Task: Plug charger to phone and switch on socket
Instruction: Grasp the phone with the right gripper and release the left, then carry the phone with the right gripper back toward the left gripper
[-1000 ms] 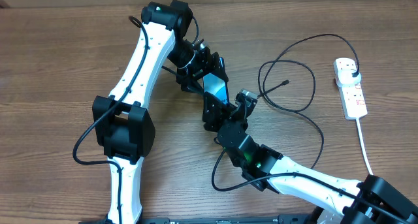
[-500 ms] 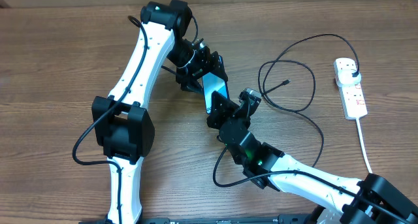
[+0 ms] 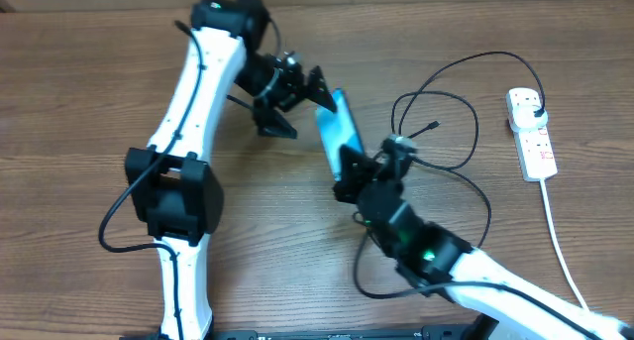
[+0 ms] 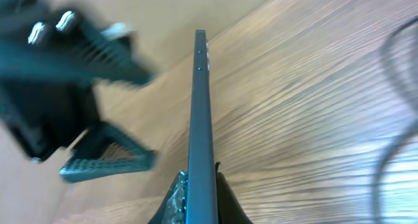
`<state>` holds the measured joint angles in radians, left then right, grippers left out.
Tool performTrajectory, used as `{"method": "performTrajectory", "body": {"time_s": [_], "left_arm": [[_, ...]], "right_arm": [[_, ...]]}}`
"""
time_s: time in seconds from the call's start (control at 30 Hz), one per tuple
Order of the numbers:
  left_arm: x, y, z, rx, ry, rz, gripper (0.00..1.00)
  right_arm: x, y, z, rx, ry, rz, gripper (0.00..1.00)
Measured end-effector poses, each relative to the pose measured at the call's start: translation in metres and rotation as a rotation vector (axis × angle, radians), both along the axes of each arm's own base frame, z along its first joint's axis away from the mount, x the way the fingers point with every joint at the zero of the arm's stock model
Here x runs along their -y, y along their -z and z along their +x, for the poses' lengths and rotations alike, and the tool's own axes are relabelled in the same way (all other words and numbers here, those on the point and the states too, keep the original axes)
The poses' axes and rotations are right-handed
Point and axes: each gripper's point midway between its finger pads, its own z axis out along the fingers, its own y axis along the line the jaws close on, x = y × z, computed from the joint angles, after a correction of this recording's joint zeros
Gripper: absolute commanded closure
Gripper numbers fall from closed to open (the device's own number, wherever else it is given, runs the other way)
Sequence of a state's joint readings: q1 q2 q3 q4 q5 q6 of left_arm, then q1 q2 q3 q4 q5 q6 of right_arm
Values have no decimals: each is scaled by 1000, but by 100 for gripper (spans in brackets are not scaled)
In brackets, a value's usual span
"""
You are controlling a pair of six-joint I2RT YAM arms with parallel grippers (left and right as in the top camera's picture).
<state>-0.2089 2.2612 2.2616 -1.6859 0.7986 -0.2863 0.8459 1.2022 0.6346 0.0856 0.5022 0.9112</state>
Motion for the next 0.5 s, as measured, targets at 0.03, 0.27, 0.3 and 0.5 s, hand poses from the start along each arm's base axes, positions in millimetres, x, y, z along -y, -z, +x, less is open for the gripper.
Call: {"method": "performTrajectory", "body": {"time_s": [0.03,0.27,0.3,0.5], "left_arm": [[-7,-3,5,24,-7,-10,0],[-54,-55,15,238,-47,-55,2],[-58,-74,10,305,-39,-61,3],[-65,-188,-64,725,36,-13,1]], "right_arm": [[12,-5,-2,-8,24,5,96],[95,10,-32,-214,260,68,96],[104,11,-35,-233,293,91,96],[112,-5,-41,-227,329,236,96]]}}
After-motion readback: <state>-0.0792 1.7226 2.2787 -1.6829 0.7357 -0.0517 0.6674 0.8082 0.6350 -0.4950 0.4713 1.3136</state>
